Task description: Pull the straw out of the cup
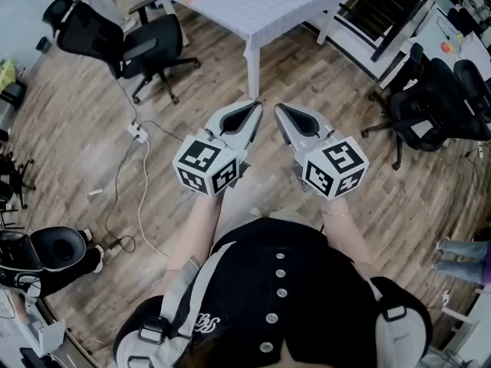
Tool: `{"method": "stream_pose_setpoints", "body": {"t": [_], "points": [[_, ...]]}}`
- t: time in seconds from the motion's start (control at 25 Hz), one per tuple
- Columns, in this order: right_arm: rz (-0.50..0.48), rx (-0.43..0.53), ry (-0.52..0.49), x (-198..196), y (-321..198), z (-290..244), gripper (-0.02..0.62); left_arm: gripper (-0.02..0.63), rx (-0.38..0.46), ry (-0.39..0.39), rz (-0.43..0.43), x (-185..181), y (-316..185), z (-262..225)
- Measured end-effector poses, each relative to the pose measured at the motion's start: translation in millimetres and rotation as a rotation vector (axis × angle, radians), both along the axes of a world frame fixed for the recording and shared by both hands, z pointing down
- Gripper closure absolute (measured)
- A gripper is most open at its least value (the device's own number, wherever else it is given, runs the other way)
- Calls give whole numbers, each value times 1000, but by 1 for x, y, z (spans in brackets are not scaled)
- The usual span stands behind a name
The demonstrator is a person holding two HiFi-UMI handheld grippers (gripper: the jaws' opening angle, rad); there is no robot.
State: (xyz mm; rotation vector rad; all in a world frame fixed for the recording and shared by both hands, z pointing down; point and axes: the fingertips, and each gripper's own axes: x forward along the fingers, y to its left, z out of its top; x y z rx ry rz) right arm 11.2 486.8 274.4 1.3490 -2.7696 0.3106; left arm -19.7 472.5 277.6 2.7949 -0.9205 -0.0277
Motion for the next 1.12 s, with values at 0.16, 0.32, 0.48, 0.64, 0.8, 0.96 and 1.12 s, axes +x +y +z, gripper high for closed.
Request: {"method": "stream_pose_setpoints", "body": {"t": [0.16,0.32,0.48,0.64,0.8,0.96,1.12], "points": [[44,10,-11,-1,-10,1,595,609,-21,9,3,-8,-7,9],[54,20,-14,-2,-17,0,595,609,-37,22,-4,-12,-20,12],[78,23,-28,3,-36,2,595,609,-26,36,-3,-12,-39,12],[77,30,-30,4,-68,8,595,609,-38,45,-5,-8,-70,22],[50,24,-16,10,-112,14,595,609,-41,43,-14,1,-110,28],[40,20,-30,25,-166,12,595,609,-38,43,-37,9,-160,24],[37,30,-22,34,-220,6,595,609,-18,24,-61,15,-212,18]]}}
